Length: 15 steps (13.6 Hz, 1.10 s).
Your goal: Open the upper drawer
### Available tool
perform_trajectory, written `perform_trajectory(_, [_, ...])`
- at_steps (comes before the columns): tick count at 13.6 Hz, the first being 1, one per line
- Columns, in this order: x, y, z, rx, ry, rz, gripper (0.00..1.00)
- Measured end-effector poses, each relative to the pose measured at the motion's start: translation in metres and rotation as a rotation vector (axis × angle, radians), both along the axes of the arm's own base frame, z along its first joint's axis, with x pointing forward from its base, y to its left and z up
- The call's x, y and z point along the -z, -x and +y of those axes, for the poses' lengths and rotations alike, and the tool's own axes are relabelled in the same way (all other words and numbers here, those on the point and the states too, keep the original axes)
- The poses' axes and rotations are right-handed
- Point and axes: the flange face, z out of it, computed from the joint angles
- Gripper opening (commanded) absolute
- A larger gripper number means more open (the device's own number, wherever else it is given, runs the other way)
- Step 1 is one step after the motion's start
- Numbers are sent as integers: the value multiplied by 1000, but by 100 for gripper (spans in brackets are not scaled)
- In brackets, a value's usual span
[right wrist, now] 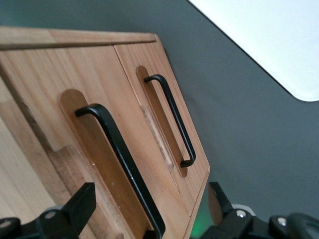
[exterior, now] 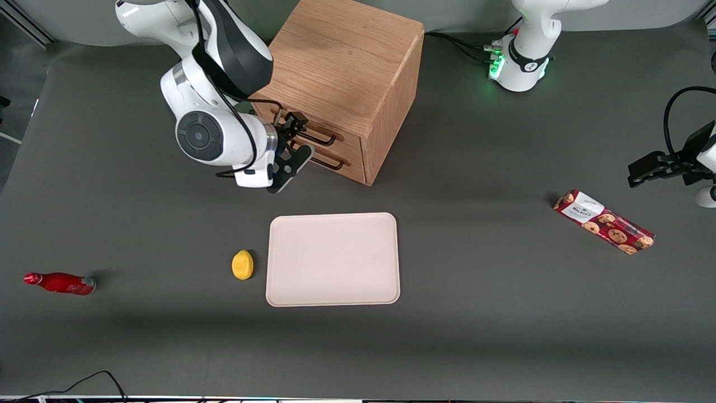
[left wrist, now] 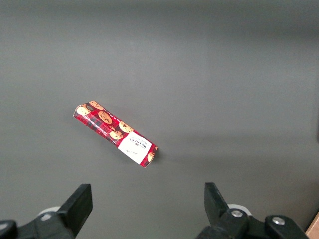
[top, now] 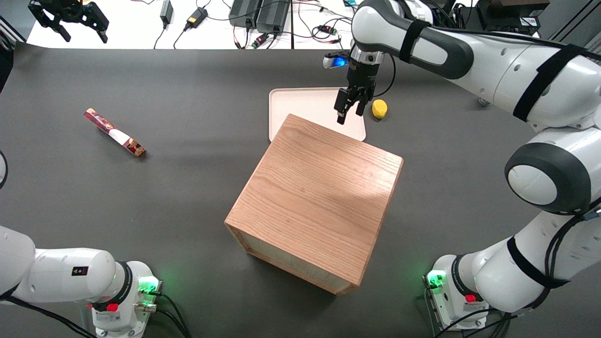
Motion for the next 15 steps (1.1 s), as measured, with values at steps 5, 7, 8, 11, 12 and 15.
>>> perform_trajectory(5, [23,3,-2,-46,-2,32,100])
perform_trajectory(7, [30,3,-1,-52,-1,41,100])
perform_trajectory(8, [32,3,-1,-54,0,44,100])
perform_trajectory(11, [39,5,2,-64,3,55,100])
perform_trajectory(12, [42,6,4,-68,4,59,100])
perform_trajectory(15, [49,11,9,-80,8,73,100])
